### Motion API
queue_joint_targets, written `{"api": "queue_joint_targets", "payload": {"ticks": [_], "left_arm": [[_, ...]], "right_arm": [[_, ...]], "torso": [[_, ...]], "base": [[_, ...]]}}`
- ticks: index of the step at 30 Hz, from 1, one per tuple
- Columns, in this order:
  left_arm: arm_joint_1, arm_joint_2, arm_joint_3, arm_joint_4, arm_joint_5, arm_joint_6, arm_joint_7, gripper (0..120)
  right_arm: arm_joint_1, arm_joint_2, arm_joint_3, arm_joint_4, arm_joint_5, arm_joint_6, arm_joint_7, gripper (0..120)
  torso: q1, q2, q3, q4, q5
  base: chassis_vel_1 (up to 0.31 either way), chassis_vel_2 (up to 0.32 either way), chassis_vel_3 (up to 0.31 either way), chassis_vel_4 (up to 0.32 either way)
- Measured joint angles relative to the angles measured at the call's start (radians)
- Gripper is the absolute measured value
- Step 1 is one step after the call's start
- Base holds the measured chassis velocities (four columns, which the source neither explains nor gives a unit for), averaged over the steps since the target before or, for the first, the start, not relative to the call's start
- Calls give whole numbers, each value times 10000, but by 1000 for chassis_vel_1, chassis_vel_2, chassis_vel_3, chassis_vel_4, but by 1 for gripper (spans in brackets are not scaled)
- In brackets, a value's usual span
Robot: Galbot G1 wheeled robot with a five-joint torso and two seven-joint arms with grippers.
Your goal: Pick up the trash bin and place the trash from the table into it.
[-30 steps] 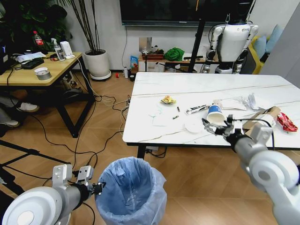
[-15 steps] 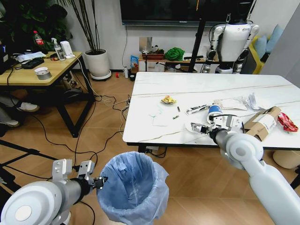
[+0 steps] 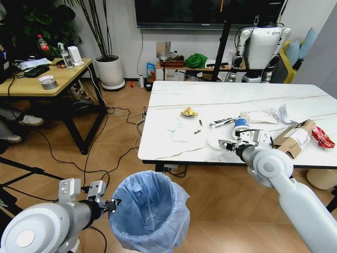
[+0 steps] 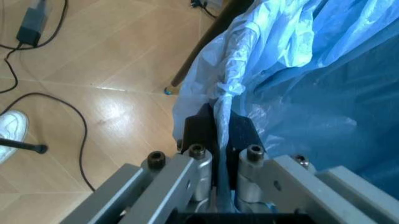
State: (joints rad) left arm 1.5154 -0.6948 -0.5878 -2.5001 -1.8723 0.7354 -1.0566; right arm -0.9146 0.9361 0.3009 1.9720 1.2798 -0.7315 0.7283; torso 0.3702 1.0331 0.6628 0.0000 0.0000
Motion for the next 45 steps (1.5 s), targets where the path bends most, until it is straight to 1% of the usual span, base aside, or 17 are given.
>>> {"api": "queue_joint_targets", "payload": {"ticks": [2, 3, 4, 5, 7, 8, 10, 12, 15, 16, 18, 26, 30, 35, 38, 42, 45], "left_arm": [[-5, 16, 0, 0, -20, 0, 0, 0], [-5, 16, 0, 0, -20, 0, 0, 0], [-8, 17, -2, 0, -28, 0, -1, 0], [-11, 17, -3, 0, -30, 0, 0, 0], [-19, 21, -9, 0, -48, 0, 0, 0], [-19, 21, -9, 0, -48, 0, 0, 0], [-44, 22, -16, 0, -87, -1, 0, 0], [-77, 18, -17, 0, -94, 0, 0, 0], [-124, 6, -17, 0, -96, 0, -1, 0], [-124, 6, -17, 0, -96, 0, -1, 0], [-143, 2, -15, 0, -96, 0, -1, 0], [-170, 6, -14, 0, -162, 0, -165, 0], [-242, 12, -14, 0, -316, 0, -338, 0], [-478, 5, 16, 0, -604, 0, -717, 0], [-574, 34, 77, 0, -707, 0, -837, 0], [-959, 108, 281, 0, -1200, 0, -1172, 0], [-1126, 153, 382, -2, -1366, 0, -1306, 0]], "right_arm": [[-57, 1, 15, 23, -31, 9, -8, 39], [-57, 1, 15, 23, -31, 9, -8, 39], [-94, 2, 14, 38, -46, 12, -17, 32], [-114, 6, 8, 38, -56, 13, -21, 29], [-134, 27, -16, 38, -86, 16, -23, 19], [-134, 27, -16, 38, -86, 16, -23, 19], [-136, 33, -31, 38, -98, 19, -26, 14], [-133, 33, -41, 39, -100, 23, -29, 12], [-115, 30, -55, 58, -101, 43, -32, 4], [-115, 30, -55, 58, -101, 43, -32, 4], [-122, 30, -59, 80, -106, 61, -36, 0], [-187, 66, -53, 123, -163, 241, -132, 0], [-207, 69, 133, 535, -166, 470, -333, 0], [-833, 64, 796, 2004, -300, 872, -1086, 0], [-1092, 11, 1007, 2435, -357, 968, -1415, 0], [-2135, -190, 1505, 3531, -1228, 1103, -3000, 0], [-3184, -216, 1440, 4332, -2326, 1195, -4206, 0]], "torso": [[0, 0, 0, 0, 0], [0, 0, 0, 0, 0], [0, -1, -1, 0, 0], [0, -1, -1, 0, 0], [-1, -1, -1, 0, 0], [-1, -1, -1, 0, 0], [-1, -2, -1, 0, 0], [-1, -2, -1, 0, 0], [-1, -3, -2, 0, -1], [-1, -3, -2, 0, -1], [-1, -3, -2, 1, 0], [-2, -4, -2, 0, 0], [-1, -6, -2, 2, 0], [-2, -5, -3, 1, -2], [-2, -5, -3, 1, 0], [-3, -5, -4, 0, -2], [-3, -5, -4, -3, -1]], "base": [[0, 0, 0, 0], [0, 0, 0, 0], [0, 0, 0, 0], [0, 0, 0, 0], [0, 0, 0, 0], [0, 0, 0, 0], [0, 0, 0, 0], [0, 0, 0, 0], [0, 0, 0, 0], [0, 0, 0, 0], [0, 0, 0, 0], [0, 0, 0, 0], [0, 0, 0, 0], [0, 0, 0, 0], [0, 0, 0, 0], [0, 0, 0, 0], [0, 0, 0, 0]]}}
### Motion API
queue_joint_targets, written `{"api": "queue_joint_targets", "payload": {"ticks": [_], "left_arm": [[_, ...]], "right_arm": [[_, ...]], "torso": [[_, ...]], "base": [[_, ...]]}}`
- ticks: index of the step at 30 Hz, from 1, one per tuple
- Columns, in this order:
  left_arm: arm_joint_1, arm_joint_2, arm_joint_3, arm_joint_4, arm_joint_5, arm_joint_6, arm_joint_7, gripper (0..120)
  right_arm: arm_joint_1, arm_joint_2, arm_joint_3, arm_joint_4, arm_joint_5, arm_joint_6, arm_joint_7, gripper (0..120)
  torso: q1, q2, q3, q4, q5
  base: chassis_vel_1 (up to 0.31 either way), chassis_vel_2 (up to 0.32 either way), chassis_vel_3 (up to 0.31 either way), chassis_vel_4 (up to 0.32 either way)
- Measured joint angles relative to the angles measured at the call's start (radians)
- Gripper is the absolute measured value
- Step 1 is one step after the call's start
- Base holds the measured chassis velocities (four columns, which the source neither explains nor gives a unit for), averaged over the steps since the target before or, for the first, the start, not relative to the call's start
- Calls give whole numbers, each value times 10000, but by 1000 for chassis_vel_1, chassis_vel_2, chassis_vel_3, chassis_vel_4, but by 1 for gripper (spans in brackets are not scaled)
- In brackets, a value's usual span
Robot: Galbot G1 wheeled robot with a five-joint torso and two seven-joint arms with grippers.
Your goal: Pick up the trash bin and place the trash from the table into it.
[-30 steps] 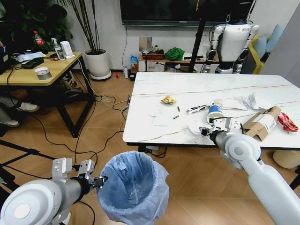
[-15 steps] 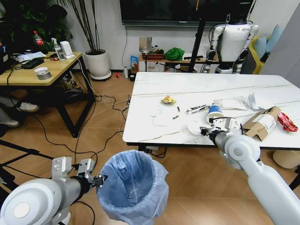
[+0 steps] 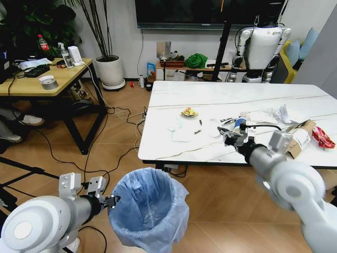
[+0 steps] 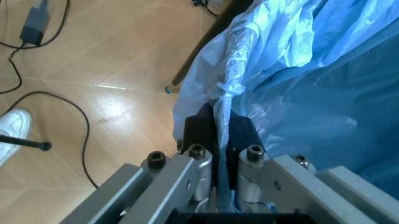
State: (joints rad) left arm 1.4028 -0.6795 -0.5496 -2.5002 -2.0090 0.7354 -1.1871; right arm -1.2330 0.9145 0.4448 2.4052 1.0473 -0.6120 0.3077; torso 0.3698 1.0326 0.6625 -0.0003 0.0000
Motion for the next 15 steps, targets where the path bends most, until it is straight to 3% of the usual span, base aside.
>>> {"api": "queue_joint_targets", "payload": {"ticks": [6, 15], "left_arm": [[9, 4, -19, 0, -136, 0, -274, 0], [-33, 98, -21, 1, -271, 0, -439, 0]], "right_arm": [[-334, -229, -878, 944, -517, 2, -781, 0], [-77, -781, -2398, 1032, -886, -111, -1164, 0]], "torso": [[-1, 0, -1, 4, -1], [0, 0, 0, 3, 0]], "base": [[0, 0, 0, 0], [0, 0, 0, 0]]}}
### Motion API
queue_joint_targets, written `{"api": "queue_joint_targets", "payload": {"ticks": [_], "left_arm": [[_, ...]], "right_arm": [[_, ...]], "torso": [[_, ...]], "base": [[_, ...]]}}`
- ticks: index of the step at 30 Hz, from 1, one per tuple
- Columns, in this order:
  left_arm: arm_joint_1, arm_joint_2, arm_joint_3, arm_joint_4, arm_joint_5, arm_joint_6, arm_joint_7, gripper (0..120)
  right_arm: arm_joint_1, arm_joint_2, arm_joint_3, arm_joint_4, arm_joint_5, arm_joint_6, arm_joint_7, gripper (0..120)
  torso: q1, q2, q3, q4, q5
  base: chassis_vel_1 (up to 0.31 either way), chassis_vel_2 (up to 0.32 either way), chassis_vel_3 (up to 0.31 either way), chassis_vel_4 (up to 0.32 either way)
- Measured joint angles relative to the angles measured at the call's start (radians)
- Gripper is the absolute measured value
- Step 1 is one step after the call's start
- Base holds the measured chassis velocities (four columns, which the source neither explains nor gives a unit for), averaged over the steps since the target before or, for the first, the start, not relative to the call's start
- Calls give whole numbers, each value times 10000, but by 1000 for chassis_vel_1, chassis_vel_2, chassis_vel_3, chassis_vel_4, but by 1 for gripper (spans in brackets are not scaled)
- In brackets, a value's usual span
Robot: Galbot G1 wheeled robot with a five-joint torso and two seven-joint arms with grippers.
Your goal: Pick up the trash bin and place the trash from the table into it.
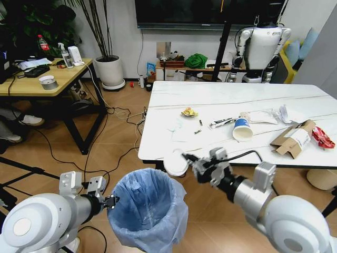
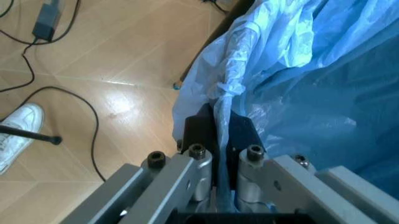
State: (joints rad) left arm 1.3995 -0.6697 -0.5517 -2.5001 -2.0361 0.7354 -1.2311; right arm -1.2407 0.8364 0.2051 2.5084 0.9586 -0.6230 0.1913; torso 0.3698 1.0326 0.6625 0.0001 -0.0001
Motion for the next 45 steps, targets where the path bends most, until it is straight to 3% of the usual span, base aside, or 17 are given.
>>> {"api": "queue_joint_targets", "payload": {"ticks": [24, 35, 45], "left_arm": [[-59, 88, 69, 1, -59, 0, -189, 0], [-88, 120, 168, 1, -62, 0, -186, 0], [-64, 108, 348, 1, 31, 0, -153, 0]], "right_arm": [[707, 39, -2364, -127, -1583, -60, -834, 0], [885, 252, -2677, -640, -1691, -255, -443, 36], [1167, 322, -1471, -538, -835, -189, -283, 72]], "torso": [[1, 0, 1, 0, 0], [1, 0, 1, 0, 1], [1, 0, 1, -3, 0]], "base": [[0, 0, 0, 0], [0, 0, 0, 0], [0, 0, 0, 0]]}}
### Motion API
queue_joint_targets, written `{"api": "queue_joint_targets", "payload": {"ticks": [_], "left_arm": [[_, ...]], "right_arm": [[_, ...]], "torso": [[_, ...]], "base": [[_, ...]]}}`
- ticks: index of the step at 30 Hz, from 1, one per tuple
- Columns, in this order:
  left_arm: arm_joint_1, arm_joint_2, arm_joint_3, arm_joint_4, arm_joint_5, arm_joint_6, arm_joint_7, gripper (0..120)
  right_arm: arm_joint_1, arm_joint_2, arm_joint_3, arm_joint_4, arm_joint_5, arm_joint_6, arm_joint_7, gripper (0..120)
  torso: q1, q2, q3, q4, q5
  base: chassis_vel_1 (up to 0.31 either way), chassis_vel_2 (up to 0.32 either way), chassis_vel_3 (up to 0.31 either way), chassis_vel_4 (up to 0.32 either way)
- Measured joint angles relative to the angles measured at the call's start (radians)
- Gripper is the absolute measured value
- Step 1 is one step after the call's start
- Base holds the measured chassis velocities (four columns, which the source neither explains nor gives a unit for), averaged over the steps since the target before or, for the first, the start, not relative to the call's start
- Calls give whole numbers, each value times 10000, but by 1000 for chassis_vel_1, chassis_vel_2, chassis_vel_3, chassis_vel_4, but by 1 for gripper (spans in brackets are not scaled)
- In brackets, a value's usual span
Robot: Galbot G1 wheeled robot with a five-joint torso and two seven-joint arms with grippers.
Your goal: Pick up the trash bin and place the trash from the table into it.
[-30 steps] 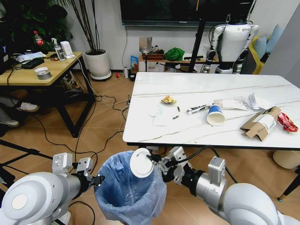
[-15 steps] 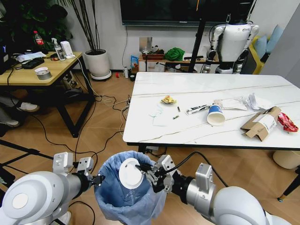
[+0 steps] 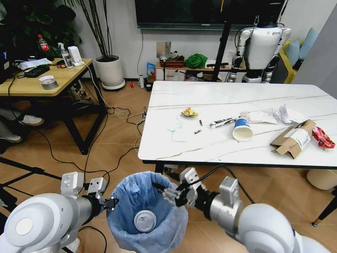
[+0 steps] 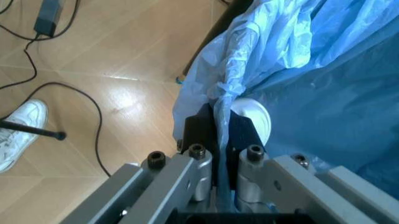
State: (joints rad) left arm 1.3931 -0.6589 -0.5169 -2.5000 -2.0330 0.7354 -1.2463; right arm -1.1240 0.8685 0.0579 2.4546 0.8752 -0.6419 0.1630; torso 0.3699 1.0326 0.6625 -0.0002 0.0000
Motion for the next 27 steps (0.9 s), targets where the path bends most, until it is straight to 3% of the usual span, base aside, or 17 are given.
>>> {"api": "queue_joint_targets", "payload": {"ticks": [2, 6, 9, 12, 15, 20, 23, 27], "left_arm": [[118, 0, 7, 0, 46, 0, 14, 0], [339, 9, -53, 0, 198, 0, 152, 0], [363, 11, -54, 0, 276, 0, 211, 0], [476, 115, -17, 2, 1448, 0, 992, 0], [501, 152, 0, 2, 2041, 0, 1517, 0], [423, 177, 253, 1, 3676, 0, 3236, 0], [365, 166, 421, 2, 3921, 0, 3377, 0], [257, 161, 754, 96, 4327, 1, 3549, 0]], "right_arm": [[666, 174, 612, -331, 753, 12, 450, 82], [1811, 623, 693, -1396, 1621, 1, 1554, 98], [1971, 706, 656, -1572, 1671, 1, 1677, 98], [2967, 1252, 266, -2796, 1839, -1, 2488, 100], [3226, 1404, 139, -3115, 1871, -1, 2660, 100], [4052, 2101, -322, -4263, 2091, 92, 3197, 100], [4251, 2373, -439, -4603, 2093, 151, 3250, 100], [4793, 3368, -832, -5555, 2076, 240, 3508, 100]], "torso": [[0, 0, 0, 1, 0], [1, 0, 0, 2, 1], [1, 0, 0, 3, 0], [1, -1, 1, 2, -1], [1, -1, 1, 3, 1], [1, -1, 1, 2, -3], [1, -1, 1, 2, -1], [1, -1, 1, 2, -1]], "base": [[0, 0, 0, 0], [0, 0, 0, 0], [0, 0, 0, 0], [0, 0, 0, 0], [0, 0, 0, 0], [0, 0, 0, 0], [0, 0, 0, 0], [0, 0, 0, 0]]}}
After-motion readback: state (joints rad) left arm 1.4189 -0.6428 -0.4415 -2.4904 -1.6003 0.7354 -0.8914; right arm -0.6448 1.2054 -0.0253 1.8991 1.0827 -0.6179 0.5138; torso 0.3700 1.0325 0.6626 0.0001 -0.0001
